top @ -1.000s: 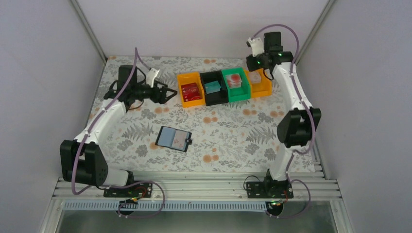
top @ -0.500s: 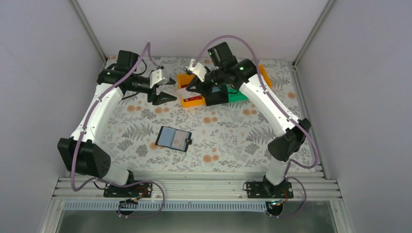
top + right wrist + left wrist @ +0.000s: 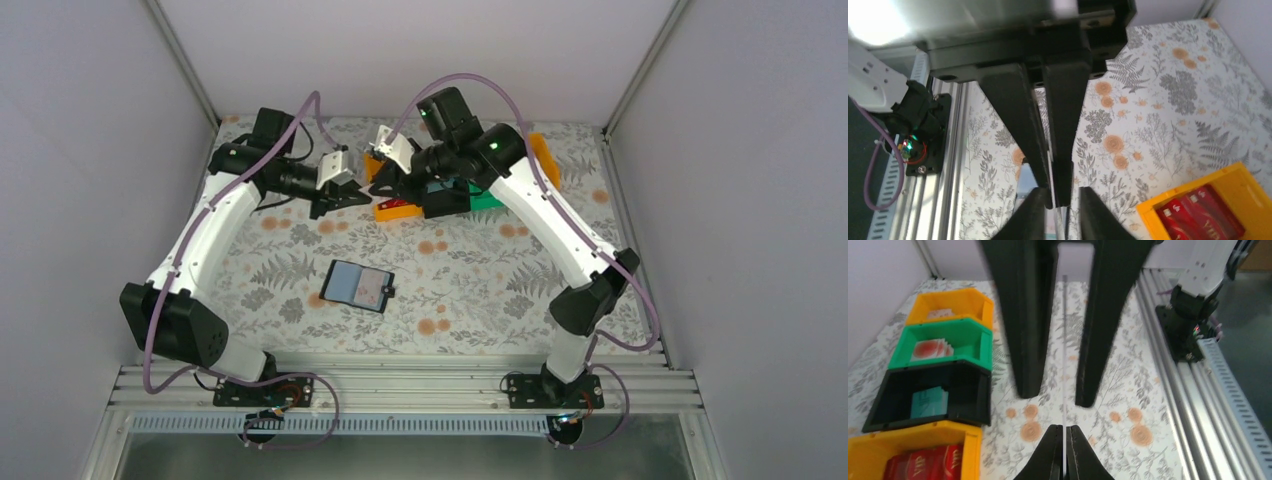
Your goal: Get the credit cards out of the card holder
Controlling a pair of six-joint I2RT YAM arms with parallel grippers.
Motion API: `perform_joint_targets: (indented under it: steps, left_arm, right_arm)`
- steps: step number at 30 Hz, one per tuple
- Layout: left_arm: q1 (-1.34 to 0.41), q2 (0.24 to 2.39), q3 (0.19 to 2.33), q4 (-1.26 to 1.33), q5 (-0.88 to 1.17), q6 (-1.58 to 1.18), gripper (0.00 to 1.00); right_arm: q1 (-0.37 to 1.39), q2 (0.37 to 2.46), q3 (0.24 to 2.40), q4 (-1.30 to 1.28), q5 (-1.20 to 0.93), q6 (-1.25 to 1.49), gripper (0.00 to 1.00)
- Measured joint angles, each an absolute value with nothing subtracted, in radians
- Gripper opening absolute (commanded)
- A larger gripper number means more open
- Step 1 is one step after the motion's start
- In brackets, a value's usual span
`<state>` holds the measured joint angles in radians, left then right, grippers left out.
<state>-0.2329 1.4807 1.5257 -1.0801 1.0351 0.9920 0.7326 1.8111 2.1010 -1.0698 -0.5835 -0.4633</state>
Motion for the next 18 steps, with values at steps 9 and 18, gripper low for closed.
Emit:
perform_joint_targets:
  steps: [9,18]
  left_arm:
    - [-0.232,1.4,1.441,-0.776,1.177,0.549,0.02]
    - [-0.272,1.289,1.284,-0.323,1.189,0.034,0.02]
  right_arm:
    - [0.472,1.513,1.533,-0.481,-0.827,-0.155,0.96]
    - [0.531,1.383,1.264,0.228,-0.896,0.337,0.82]
